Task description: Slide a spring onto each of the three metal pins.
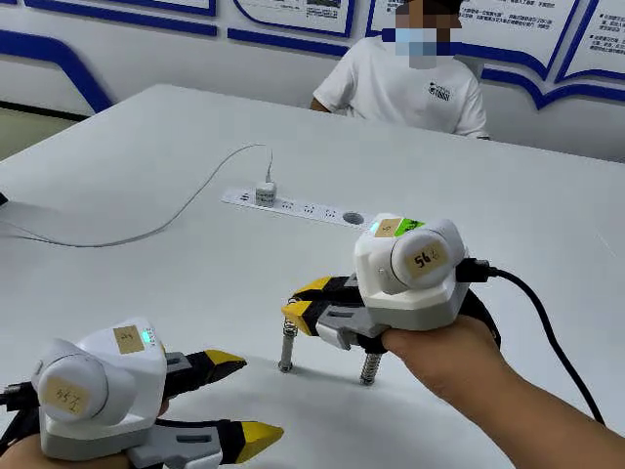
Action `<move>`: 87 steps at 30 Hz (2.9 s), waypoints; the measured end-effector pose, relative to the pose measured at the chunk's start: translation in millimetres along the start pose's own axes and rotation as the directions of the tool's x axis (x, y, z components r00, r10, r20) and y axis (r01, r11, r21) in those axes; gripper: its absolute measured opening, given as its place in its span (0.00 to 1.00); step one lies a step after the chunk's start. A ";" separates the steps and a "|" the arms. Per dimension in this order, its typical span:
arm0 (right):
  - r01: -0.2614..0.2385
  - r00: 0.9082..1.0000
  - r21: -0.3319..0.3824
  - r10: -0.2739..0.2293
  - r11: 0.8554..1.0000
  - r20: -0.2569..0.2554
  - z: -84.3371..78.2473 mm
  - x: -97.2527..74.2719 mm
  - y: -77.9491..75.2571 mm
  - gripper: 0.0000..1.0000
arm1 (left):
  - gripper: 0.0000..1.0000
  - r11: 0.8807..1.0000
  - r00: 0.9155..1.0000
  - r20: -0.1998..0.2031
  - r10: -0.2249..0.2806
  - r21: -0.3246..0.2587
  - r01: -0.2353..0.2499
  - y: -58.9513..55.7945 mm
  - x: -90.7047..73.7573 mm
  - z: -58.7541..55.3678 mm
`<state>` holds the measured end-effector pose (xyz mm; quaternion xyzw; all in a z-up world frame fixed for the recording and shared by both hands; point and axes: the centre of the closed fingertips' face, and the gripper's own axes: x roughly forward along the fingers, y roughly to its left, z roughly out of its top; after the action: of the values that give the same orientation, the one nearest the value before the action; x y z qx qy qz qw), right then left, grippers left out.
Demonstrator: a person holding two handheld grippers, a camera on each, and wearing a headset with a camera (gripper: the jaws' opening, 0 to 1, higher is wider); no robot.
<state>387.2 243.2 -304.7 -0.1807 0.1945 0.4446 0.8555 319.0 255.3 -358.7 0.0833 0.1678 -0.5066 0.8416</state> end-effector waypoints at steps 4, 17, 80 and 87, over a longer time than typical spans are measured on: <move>-0.002 1.000 0.002 0.002 1.000 -0.007 -4.0 2.3 1.2 0.12 | 0.52 1.000 1.000 -0.003 0.001 -0.001 -0.001 0.5 -0.3 -0.9; -0.017 0.999 0.010 0.017 1.000 -0.051 -21.7 14.6 5.4 0.12 | 0.52 1.000 1.000 -0.006 -0.001 -0.006 0.001 0.1 -0.2 -3.2; 0.017 0.997 0.060 -0.012 0.998 -0.081 -54.1 -25.1 32.9 0.20 | 0.55 1.000 1.000 0.004 0.008 -0.003 -0.008 0.6 -1.7 2.4; 0.027 0.997 0.066 -0.022 0.997 -0.080 -63.7 -43.3 38.6 0.21 | 0.56 1.000 1.000 0.006 0.010 0.002 -0.010 -0.2 -3.3 4.8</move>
<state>321.3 203.4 -343.3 -0.1717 0.2410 0.4199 0.8580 318.3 256.5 -353.0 0.0832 0.1644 -0.5030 0.8445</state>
